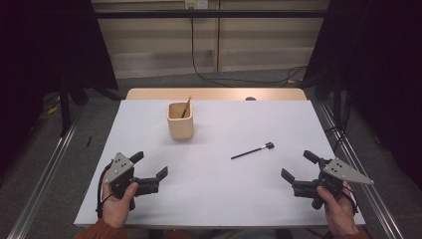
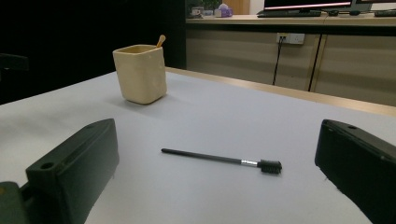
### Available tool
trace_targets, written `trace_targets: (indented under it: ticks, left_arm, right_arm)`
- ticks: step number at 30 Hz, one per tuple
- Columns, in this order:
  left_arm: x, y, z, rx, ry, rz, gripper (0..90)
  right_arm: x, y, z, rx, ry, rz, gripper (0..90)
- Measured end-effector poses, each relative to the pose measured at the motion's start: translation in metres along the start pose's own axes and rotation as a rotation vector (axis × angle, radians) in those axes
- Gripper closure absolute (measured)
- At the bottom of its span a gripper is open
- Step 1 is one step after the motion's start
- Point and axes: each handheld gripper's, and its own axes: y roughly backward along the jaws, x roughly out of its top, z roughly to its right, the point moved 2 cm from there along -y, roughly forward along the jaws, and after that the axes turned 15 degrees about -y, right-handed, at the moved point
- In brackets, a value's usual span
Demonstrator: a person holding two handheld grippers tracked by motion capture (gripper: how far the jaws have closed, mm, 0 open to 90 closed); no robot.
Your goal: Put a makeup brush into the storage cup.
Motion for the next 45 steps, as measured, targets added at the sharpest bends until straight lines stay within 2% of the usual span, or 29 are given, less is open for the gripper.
trace_targets:
  ticks: [4, 11, 15, 18, 22, 24, 27, 39, 45]
  left_arm:
    - [0.000, 0.000, -0.001, -0.003, 0.002, 0.000, 1.4]
    - [0.002, 0.000, 0.002, -0.007, -0.016, 0.010, 1.5]
    - [0.002, 0.000, 0.002, -0.010, -0.011, 0.010, 1.5]
    - [0.002, 0.000, 0.001, -0.010, 0.001, 0.020, 1.5]
    - [0.003, 0.002, 0.003, -0.026, 0.002, 0.019, 1.4]
    - [0.004, 0.002, 0.005, -0.031, -0.015, 0.019, 1.4]
    - [0.004, 0.002, 0.006, -0.032, -0.019, 0.020, 1.4]
    - [0.002, 0.002, 0.001, -0.019, -0.018, 0.011, 1.5]
    - [0.002, 0.002, -0.001, -0.016, -0.014, 0.011, 1.5]
  right_arm:
    - [0.005, -0.005, 0.001, -0.001, 0.012, 0.007, 0.0]
    - [0.016, -0.016, 0.005, -0.010, 0.030, 0.010, 0.0]
    - [0.027, -0.025, 0.007, -0.003, 0.032, 0.018, 0.0]
    - [0.034, -0.033, 0.009, -0.003, 0.053, 0.018, 0.0]
    - [0.041, -0.043, 0.015, -0.001, 0.037, 0.002, 0.0]
    - [0.045, -0.046, 0.018, -0.008, 0.043, -0.004, 0.0]
    - [0.048, -0.052, 0.023, -0.007, 0.042, -0.019, 0.0]
    - [0.073, -0.079, 0.026, -0.012, 0.109, -0.031, 0.0]
    - [0.090, -0.092, 0.027, -0.024, 0.129, -0.013, 0.0]
